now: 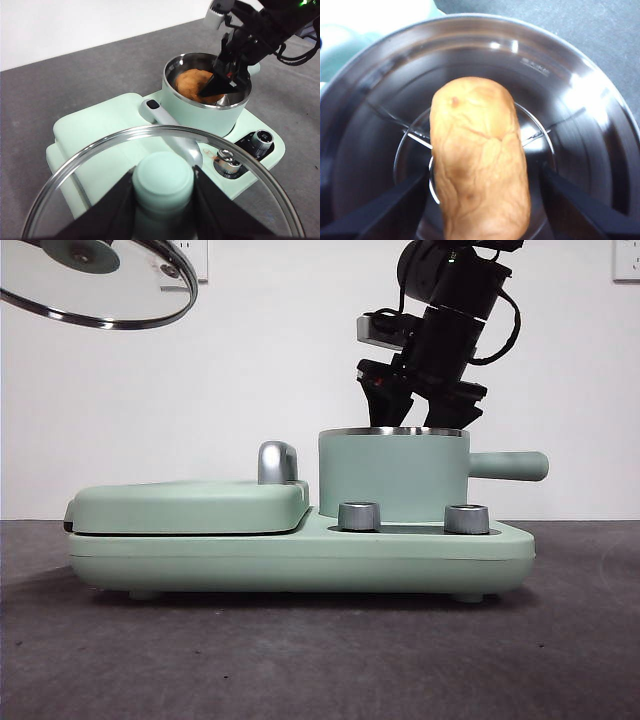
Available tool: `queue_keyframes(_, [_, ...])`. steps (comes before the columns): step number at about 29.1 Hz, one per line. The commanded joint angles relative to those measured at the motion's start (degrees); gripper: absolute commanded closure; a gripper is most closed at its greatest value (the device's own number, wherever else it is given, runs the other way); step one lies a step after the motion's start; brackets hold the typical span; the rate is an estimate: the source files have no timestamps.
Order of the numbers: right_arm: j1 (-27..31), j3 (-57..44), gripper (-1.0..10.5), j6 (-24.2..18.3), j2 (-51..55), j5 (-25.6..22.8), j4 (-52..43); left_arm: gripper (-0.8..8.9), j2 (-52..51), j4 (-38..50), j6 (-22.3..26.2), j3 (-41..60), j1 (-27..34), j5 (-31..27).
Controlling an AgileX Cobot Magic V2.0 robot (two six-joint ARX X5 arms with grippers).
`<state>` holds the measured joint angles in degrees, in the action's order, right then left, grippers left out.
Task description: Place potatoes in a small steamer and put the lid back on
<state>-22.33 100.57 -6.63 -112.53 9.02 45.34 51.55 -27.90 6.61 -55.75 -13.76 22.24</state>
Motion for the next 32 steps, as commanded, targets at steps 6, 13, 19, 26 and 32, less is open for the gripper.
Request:
queue_keyframes(6, [-0.3,1.5,5.9,-0.5,15.5,0.2,6.1,8.0,-0.3,2.1,0.6,-1.0,-0.1,0.0])
queue_keyframes(13, [2.7,-8.7,5.9,-0.6,38.9,0.0,7.2,8.0,-0.3,2.2,0.9,-1.0,-0.1,0.1])
queue_keyframes(19, [3.8,-26.4,5.9,-0.5,57.4,-0.3,3.1,8.0,-0.3,2.3,1.3,-1.0,-0.1,0.1])
queue_keyframes(26, [3.8,-42.2,6.0,0.2,73.4,-0.3,3.1,8.0,-0.3,3.5,1.2,-1.0,-0.2,1.1])
queue_keyframes(32, [3.8,-47.9,6.0,2.4,81.2,-0.2,3.2,8.0,-0.2,6.2,1.2,-1.0,-1.5,1.7])
